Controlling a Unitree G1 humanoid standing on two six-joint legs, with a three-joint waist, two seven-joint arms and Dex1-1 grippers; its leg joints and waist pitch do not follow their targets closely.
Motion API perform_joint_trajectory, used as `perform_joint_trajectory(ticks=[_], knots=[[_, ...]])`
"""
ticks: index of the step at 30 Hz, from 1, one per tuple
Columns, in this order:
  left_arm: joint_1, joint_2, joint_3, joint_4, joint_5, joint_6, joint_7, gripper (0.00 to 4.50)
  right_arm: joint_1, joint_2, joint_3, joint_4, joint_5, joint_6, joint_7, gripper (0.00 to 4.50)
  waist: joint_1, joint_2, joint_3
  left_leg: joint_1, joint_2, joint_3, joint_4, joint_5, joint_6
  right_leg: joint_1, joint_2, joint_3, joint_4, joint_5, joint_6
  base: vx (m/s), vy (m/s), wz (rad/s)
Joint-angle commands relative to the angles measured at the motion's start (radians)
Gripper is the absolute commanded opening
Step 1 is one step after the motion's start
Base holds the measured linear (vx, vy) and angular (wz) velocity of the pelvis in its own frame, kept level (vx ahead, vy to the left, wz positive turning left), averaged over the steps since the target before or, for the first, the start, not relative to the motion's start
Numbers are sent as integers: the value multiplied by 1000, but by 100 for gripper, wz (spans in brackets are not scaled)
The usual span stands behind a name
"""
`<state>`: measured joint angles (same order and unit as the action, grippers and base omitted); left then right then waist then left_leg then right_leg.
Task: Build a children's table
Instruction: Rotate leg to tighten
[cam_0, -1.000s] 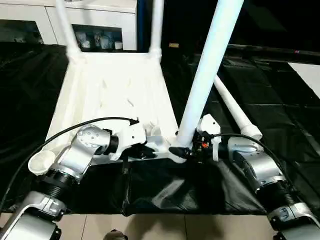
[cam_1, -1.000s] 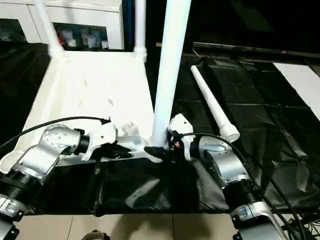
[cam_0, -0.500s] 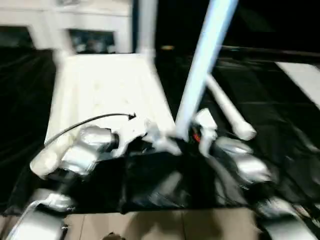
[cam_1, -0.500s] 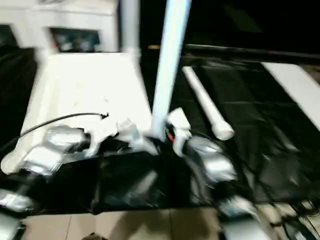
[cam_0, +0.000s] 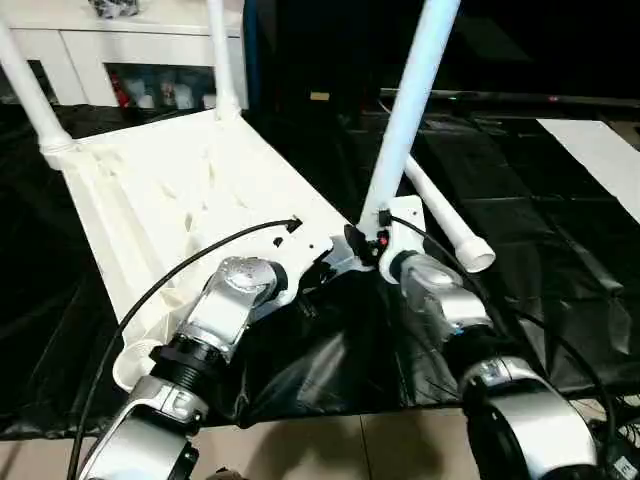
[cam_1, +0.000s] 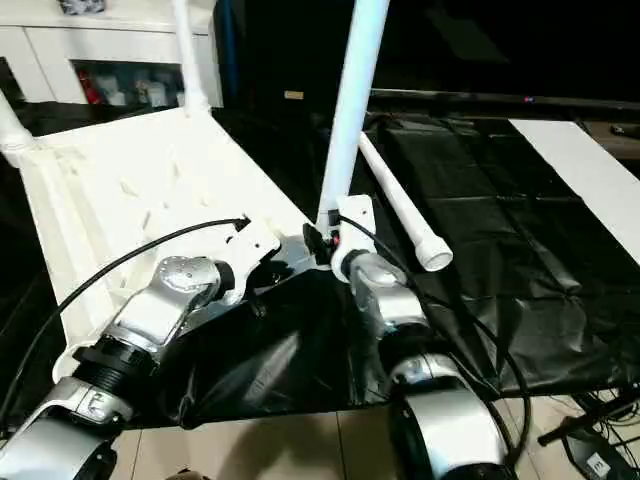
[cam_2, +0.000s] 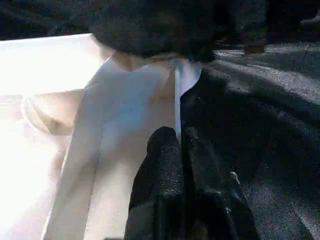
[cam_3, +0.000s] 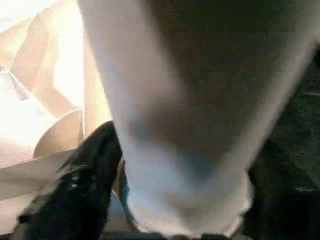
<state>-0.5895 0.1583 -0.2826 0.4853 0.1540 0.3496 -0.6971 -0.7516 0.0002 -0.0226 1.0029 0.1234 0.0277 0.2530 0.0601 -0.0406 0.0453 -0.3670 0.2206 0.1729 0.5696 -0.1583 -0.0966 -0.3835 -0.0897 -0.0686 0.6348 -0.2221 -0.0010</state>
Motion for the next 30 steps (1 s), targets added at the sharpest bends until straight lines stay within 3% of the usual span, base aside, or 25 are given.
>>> perform_joint_trajectory(ticks=[1, 2, 4, 6, 8, 9, 10, 15, 16, 20, 22, 27, 30], knots=[[0, 0, -41, -6, -31, -83, -75, 0, -6, 19, 39, 19, -12, -8, 66, 380, 4, 12, -61, 6, 7, 3, -61, -230, -2, 38, -43, 42, -84, -92, -195, 0, 0, 0], [0, 0, -41, -6, -31, -83, -75, 0, -6, 19, 39, 19, -12, -8, 66, 388, 4, 12, -61, 6, 7, 3, -61, -230, -2, 38, -43, 42, -84, -92, -195, 0, 0, 0], [13, 49, -37, -11, -56, -163, -170, 0, 25, -22, 77, -53, -23, -24, 183, 388, 2, 12, -66, 1, 7, 4, -56, -164, 23, 47, -40, 41, -73, 9, -214, 0, 0, 0], [15, 62, -34, -11, -63, -171, -195, 0, 35, -34, 90, -74, -27, -27, 217, 388, 3, 12, -65, 0, 7, 7, -53, -132, 39, 46, -39, 42, -67, 69, -227, 0, 0, 0], [19, 107, -40, -6, -64, -221, -262, 0, 76, -77, 128, -149, -20, -28, 357, 388, 7, 13, -67, 4, 7, 7, -52, -124, 47, 47, -39, 41, -67, 84, -233, 0, 0, 0], [25, 148, -47, -4, -69, -258, -318, 0, 118, -125, 164, -217, -16, -35, 486, 388, 11, 5, -67, 4, 9, 9, -49, -109, 70, 48, -36, 41, -66, 112, -235, 0, 0, 0], [27, 158, -48, -5, -72, -268, -333, 0, 130, -138, 173, -236, -14, -37, 519, 388, 14, 10, -67, 3, 10, 9, -48, -110, 78, 47, -39, 43, -62, 116, -238, 0, 0, 0], [45, 208, -42, -46, -122, -268, -443, 0, 207, -231, 232, -367, 21, -20, 734, 388, 29, 2, -60, 10, 16, 12, -54, -156, 60, 42, -40, 43, -69, 29, -237, 0, 0, 0], [58, 234, -46, -71, -149, -271, -512, 0, 234, -282, 272, -417, 26, -18, 837, 388, 31, 2, -59, 8, 16, 12, -54, -166, 57, 43, -41, 44, -70, 10, -236, 0, 0, 0], [64, 250, -54, -78, -158, -283, -552, 0, 243, -306, 290, -443, 28, -10, 896, 388, 33, 1, -57, 8, 15, 12, -56, -186, 51, 41, -43, 44, -73, -31, -230, 0, 0, 0], [63, 257, -58, -69, -160, -302, -577, 0, 249, -321, 299, -465, 27, 4, 934, 361, 34, 1, -57, 8, 15, 12, -56, -187, 46, 39, -43, 45, -74, -44, -229, 0, 0, 0], [48, 267, -59, -39, -157, -326, -604, 0, 244, -320, 305, -467, 17, 16, 954, 321, 33, 7, -60, 9, 15, 11, -55, -176, 39, 40, -42, 44, -70, -18, -235, 0, 0, 0], [42, 268, -58, -38, -163, -317, -617, 0, 250, -322, 301, -490, 34, 46, 961, 292, 34, 5, -63, 8, 13, 12, -51, -145, 47, 43, -39, 43, -63, 45, -249, 0, 0, 0]])
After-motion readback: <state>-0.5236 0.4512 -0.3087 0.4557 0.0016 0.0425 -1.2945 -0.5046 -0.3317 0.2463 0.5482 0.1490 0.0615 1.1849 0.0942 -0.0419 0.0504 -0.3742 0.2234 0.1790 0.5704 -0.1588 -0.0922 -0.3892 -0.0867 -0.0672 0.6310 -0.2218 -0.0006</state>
